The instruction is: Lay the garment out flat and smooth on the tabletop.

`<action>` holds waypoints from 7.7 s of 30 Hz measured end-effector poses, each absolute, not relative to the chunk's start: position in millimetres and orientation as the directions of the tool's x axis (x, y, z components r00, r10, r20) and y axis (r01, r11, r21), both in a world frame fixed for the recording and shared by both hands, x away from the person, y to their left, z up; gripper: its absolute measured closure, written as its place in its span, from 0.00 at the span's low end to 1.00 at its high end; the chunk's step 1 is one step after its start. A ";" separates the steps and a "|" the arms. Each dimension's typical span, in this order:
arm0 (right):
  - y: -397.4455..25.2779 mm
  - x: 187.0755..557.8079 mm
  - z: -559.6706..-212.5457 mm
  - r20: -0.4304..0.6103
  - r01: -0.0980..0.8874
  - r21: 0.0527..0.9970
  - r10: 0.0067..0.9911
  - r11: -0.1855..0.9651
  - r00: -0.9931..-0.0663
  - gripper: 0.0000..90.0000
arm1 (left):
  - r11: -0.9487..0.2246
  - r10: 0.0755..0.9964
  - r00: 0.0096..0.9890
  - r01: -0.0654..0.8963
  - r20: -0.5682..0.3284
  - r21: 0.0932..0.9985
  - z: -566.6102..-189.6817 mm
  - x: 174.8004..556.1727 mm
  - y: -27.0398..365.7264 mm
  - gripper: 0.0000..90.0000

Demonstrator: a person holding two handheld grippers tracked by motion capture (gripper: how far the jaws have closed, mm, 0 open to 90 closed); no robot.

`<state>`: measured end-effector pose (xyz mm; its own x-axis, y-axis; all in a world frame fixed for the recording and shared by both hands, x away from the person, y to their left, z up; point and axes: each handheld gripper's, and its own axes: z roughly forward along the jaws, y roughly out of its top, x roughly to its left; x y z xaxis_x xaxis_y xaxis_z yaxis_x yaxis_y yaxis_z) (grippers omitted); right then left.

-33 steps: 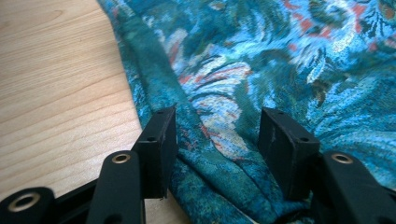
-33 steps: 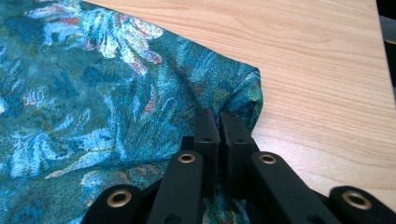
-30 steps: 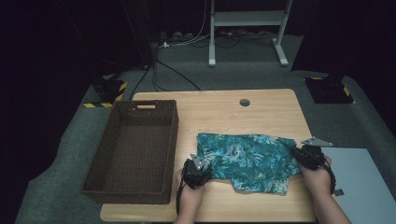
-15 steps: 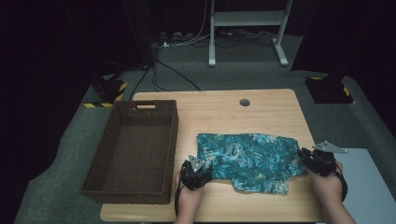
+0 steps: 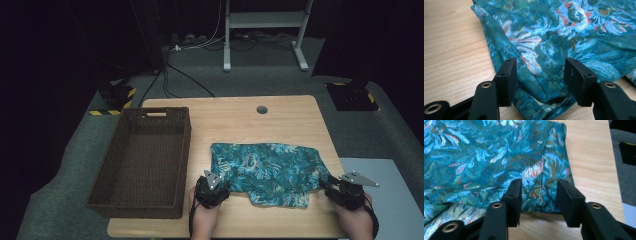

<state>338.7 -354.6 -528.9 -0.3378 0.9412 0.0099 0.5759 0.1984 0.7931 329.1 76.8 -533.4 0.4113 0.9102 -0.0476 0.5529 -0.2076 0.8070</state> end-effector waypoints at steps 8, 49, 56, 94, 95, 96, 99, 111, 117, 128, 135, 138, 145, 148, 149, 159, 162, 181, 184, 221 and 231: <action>-349.7 339.2 -536.7 -0.004 0.585 0.783 0.941 0.213 -0.338 0.56 | -0.223 0.914 0.405 0.578 -0.039 0.785 -539.6 330.1 77.8 0.61; -345.4 290.9 -503.0 -0.030 0.489 0.844 0.930 0.220 -0.367 0.95 | -0.213 0.894 0.445 0.528 -0.054 0.822 -509.5 304.5 81.8 0.95; -345.4 294.7 -494.8 -0.034 0.464 0.859 0.929 0.216 -0.369 0.95 | -0.198 0.893 0.445 0.518 -0.064 0.832 -502.3 313.2 81.7 0.99; -326.8 359.6 -510.9 -0.050 0.521 0.809 0.915 0.272 -0.401 0.96 | -0.230 0.910 0.413 0.590 -0.044 0.774 -516.1 383.2 72.7 0.98; -325.8 358.9 -515.5 -0.049 0.531 0.801 0.913 0.278 -0.405 0.96 | -0.232 0.910 0.413 0.596 -0.045 0.769 -520.1 382.3 72.2 0.98; -324.7 358.0 -519.9 -0.047 0.539 0.794 0.911 0.283 -0.409 0.96 | -0.234 0.910 0.413 0.603 -0.048 0.763 -523.5 381.4 72.3 0.98; -320.8 355.2 -530.3 -0.046 0.557 0.776 0.907 0.296 -0.418 0.95 | -0.248 0.906 0.420 0.614 -0.044 0.749 -531.1 378.6 71.5 0.98; -319.1 353.4 -536.9 -0.048 0.567 0.763 0.903 0.309 -0.427 0.95 | -0.280 0.903 0.429 0.597 -0.004 0.752 -536.6 371.5 70.7 0.98; -324.5 343.4 -535.8 -0.063 0.568 0.755 0.898 0.328 -0.435 0.95 | -0.308 0.894 0.448 0.589 0.015 0.748 -536.1 349.5 72.6 0.98; -340.2 330.1 -535.6 -0.086 0.565 0.751 0.899 0.342 -0.430 0.95 | -0.319 0.896 0.443 0.578 0.039 0.751 -536.9 333.5 81.7 0.96; -340.1 352.4 -535.4 -0.085 0.572 0.751 0.908 0.329 -0.411 0.95 | -0.297 0.902 0.431 0.585 0.021 0.755 -537.2 346.2 80.9 0.96; -339.3 356.8 -535.0 -0.085 0.575 0.749 0.909 0.328 -0.407 0.95 | -0.289 0.904 0.427 0.590 0.013 0.754 -537.0 347.5 81.2 0.96; -338.8 352.6 -527.6 -0.087 0.555 0.768 0.911 0.319 -0.403 0.95 | -0.276 0.904 0.428 0.570 0.007 0.774 -527.7 343.6 82.0 0.99; -338.6 345.1 -515.4 -0.092 0.518 0.798 0.911 0.309 -0.402 0.95 | -0.263 0.904 0.427 0.548 0.005 0.794 -516.9 340.2 84.3 0.99; -339.0 342.7 -511.5 -0.092 0.507 0.806 0.911 0.305 -0.402 0.95 | -0.259 0.904 0.428 0.540 0.004 0.801 -513.2 338.4 85.3 0.99; -342.4 301.2 -507.2 -0.069 0.474 0.833 0.904 0.285 -0.422 0.95 | -0.226 0.902 0.431 0.520 -0.026 0.824 -509.5 300.7 94.0 0.99; -342.9 294.0 -507.4 -0.066 0.467 0.838 0.904 0.280 -0.423 0.95 | -0.218 0.902 0.429 0.522 -0.034 0.824 -509.6 300.1 96.1 0.99; -335.7 372.2 -454.2 -0.108 0.388 0.882 0.917 0.266 -0.384 0.95 | -0.214 0.922 0.385 0.425 0.038 0.880 -448.1 393.1 81.5 0.99; -334.4 387.2 -457.0 -0.113 0.402 0.874 0.919 0.273 -0.377 0.95 | -0.221 0.928 0.369 0.455 0.044 0.863 -456.2 411.7 82.3 0.98; -331.7 395.3 -533.3 -0.066 0.595 0.740 0.915 0.313 -0.398 0.95 | -0.305 0.917 0.396 0.603 0.056 0.737 -533.7 395.4 73.9 0.96; -335.2 356.2 -535.5 -0.070 0.572 0.752 0.903 0.327 -0.424 0.95 | -0.321 0.908 0.415 0.589 0.063 0.742 -534.6 357.2 75.3 0.96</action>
